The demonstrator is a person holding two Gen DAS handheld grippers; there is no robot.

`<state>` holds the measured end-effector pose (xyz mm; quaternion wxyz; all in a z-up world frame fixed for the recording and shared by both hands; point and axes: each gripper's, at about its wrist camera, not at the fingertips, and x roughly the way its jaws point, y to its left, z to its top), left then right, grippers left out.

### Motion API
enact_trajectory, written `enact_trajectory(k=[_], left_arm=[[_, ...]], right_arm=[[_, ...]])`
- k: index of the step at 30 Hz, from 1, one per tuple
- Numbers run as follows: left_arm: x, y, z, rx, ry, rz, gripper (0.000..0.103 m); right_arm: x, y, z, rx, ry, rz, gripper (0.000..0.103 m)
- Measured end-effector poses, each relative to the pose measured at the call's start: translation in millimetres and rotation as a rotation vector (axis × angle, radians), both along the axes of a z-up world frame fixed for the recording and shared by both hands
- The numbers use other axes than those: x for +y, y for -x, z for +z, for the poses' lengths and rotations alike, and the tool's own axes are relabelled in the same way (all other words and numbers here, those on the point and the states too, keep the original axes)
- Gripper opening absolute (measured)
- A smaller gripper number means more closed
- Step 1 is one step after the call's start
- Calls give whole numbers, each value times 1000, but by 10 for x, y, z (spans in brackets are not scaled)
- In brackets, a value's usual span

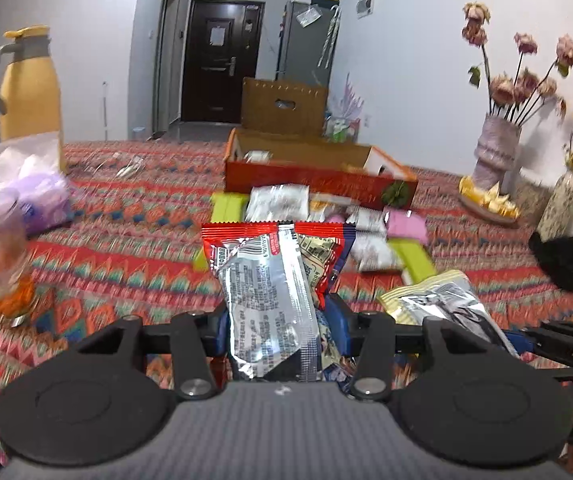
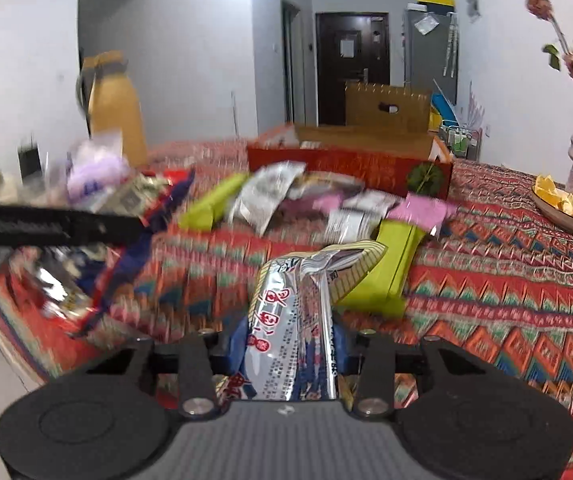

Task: Organize snacks
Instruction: 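Grasp a red-and-silver bag with the left tool while the right tool grasps a silver-yellow bar packet, then carry both packets into the orange box and open both tools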

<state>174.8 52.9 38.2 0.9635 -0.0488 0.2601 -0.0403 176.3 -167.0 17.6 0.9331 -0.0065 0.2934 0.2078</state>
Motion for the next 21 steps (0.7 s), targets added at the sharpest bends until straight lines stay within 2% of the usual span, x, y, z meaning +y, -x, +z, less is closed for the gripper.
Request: enact_trajectory(k=[4,7,9,12,15,18,21], left_arm=[[43,-528,302,-44,22,-30,48],[16,-1099,566,-97,-25,-32,48],[-10,-1528,694,-105,-36,-36,48],[-38,-2252,779,-68,-43,-47,48],[-53,-2966,714,1,-70,-24,48],[-47,-3606,519,94,-81,-8,48],[-78,-4087,257,180,-147,38,48]], right_arm=[[-273,-382,303,-31,-95,4,41],[-436,-936,553,-64,-113,-5,41],[-513,-1445,694,-71,-123,-21,41],[-551,-2280,781,-32,-131,-38,41],[-515,-3093,719,47,-113,-66,41],[-426,-3813,528,146,-57,-114,41],[-270,-4300,329,219,23,-132,41]])
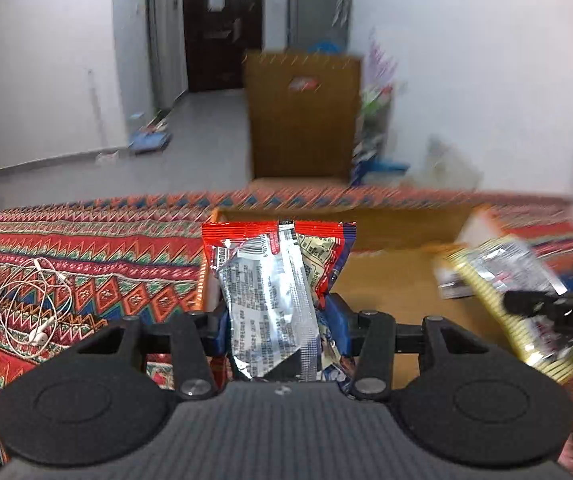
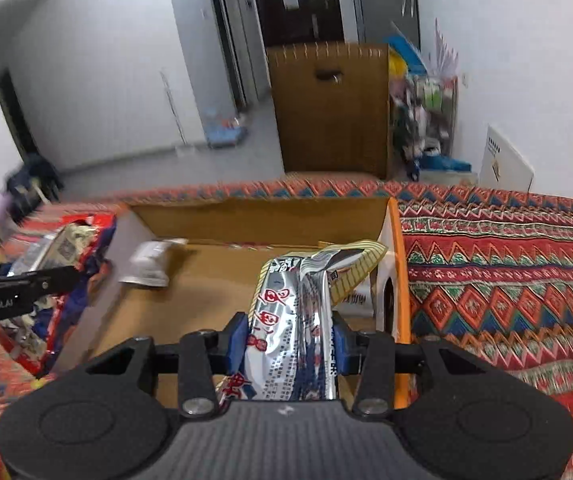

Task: Organize snacks
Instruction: 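Carry both packets into the orange box and open both tools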

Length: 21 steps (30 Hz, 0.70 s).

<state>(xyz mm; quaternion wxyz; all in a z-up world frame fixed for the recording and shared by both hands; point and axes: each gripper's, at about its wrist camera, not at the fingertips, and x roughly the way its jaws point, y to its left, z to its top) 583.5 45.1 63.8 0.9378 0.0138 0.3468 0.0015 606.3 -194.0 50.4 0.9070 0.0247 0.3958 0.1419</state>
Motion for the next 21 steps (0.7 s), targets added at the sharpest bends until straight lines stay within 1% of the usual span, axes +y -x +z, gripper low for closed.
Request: enact_trajectory(k=[1,3,4,5,6,7,8,9,11,13,15,17,18,20,21], left_arm=[[0,-95,-75,17,-18,8,48],[-13,-238,-218,53,-47,15,48],[-32,-266,-281,71,-52,7,48],[-33,-278,-339,90,-54,-11,48],[-39,-270,-387,109,-53,-29,48],[-30,-233,-418,112,-50,-41,49],[-43,-192,-437,107,-55,-50,50],[-52,-157,-434,107,-63,-52,52],[-28,-82,-364,90,-61,-57,55],[33,16,-233,76,-35,-60,62],[84,156,-32,39,-29,-57,66],[112,306,181,-5,-50,-39,69],[132,400,299,-23,-51,-31,71],[189,623,528,-56,-30,-26,74],[215,730,621,-68,-21,-25,78]], right_arm=[[80,-133,-75,21,48,0,41],[202,-248,-198,43,119,-7,41],[293,-295,-268,49,192,1,41],[355,-316,-337,52,242,4,42],[390,-350,-399,56,277,7,44],[433,-333,-434,38,310,7,48],[463,-311,-452,23,330,15,52],[480,-280,-440,20,333,14,59],[437,-214,-343,15,285,8,60],[366,-145,-198,-4,258,-2,63],[302,-23,21,-44,263,-9,66],[187,114,272,-93,252,-15,68],[137,197,394,-117,241,-16,70],[69,398,608,-158,230,-10,75],[43,516,707,-176,231,-6,78]])
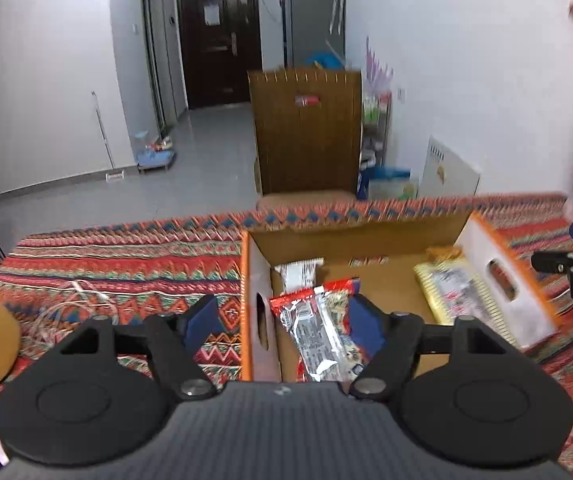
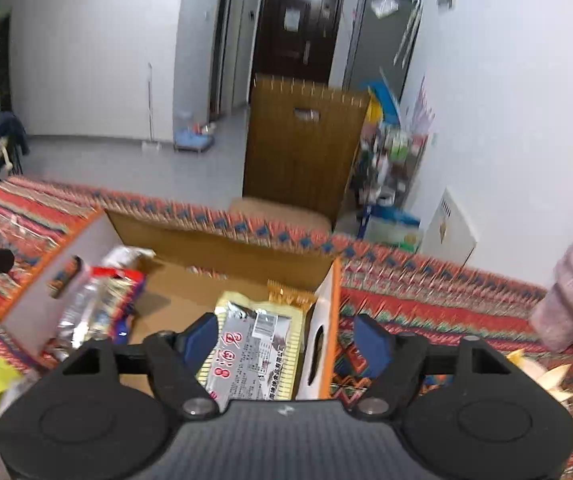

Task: Organize snacks
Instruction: 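Carry both packets into the orange box and open both tools, then withdraw both tools from the box back toward the snack pile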

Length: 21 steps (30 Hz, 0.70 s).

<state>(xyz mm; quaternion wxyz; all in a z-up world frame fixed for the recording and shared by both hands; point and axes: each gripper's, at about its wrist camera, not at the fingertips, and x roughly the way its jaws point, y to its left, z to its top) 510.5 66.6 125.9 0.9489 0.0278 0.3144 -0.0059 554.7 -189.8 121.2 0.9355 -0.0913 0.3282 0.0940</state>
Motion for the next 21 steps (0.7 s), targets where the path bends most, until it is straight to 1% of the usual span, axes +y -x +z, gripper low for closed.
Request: enact_trajectory(k=[1,4,6,8,10,14,17,19,21], left_arm=[[16,156,97,-16,5,-5,82],[41,615,290,-66,13,-13,86],[62,961,386,-104,37,-15,92],[59,1355,425,-131,61,-19,93],[41,1716,401,-159,71,-40,96],[-38,2478,312,-227,82,-68,99],[-130,2959,151,-269,87,-70,101],[-182,3215,8,-277,102,-67,101],[-264,3449,-160,-274,109,-75,102]], right_arm=[[-30,102,81,-18,4,9,81],[-111,509,281,-64,-9,35,83],[-161,763,334,-86,-34,53,87],[-218,1115,353,-114,-67,75,89],[-248,1452,330,-139,-87,98,91],[-319,2218,251,-200,-115,134,92],[-384,2748,135,-236,-164,142,94],[-423,3105,37,-264,-194,149,100],[-461,3393,-73,-286,-221,156,102]])
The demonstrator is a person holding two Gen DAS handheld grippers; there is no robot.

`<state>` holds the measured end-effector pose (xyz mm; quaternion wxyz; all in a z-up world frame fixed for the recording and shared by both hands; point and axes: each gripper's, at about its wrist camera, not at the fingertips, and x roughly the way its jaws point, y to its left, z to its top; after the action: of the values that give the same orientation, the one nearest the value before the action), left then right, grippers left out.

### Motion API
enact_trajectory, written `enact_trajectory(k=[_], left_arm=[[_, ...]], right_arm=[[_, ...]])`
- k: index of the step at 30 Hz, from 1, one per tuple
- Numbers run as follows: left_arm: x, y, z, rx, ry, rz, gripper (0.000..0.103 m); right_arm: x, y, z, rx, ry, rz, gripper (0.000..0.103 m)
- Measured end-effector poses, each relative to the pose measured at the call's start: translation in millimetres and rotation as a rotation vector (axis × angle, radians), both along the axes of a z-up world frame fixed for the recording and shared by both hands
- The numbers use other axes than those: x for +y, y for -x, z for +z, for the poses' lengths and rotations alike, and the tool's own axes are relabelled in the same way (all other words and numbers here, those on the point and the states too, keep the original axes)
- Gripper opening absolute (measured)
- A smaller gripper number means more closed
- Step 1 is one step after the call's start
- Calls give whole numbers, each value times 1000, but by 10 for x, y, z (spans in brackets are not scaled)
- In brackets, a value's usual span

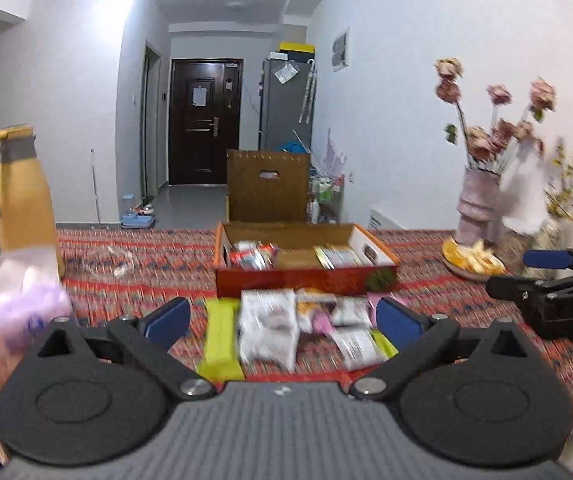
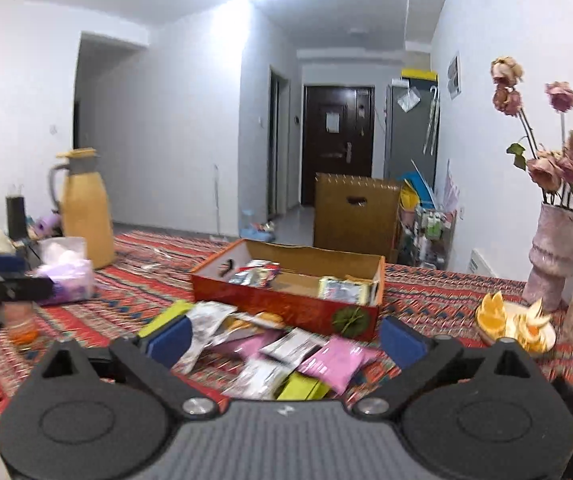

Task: Organize snacks
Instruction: 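Withdraw both tools from the box back toward the snack pile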

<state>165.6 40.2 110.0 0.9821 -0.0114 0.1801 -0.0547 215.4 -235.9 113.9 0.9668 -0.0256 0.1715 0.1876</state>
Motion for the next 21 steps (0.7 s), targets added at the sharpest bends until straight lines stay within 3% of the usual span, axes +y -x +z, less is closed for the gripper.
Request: enact_trajectory(k=[5,10,21], left_arm=[[-84,428,-349,42,8,14,102],[-55,638,-622,100,19,15,102],[78,435,-790,158,9,68,102]], right_arm=[[-19,593,-365,11,-22,-27,102],[-17,851,-689,87,-27,-63,102],[41,742,-945,158,-12,-77,102]])
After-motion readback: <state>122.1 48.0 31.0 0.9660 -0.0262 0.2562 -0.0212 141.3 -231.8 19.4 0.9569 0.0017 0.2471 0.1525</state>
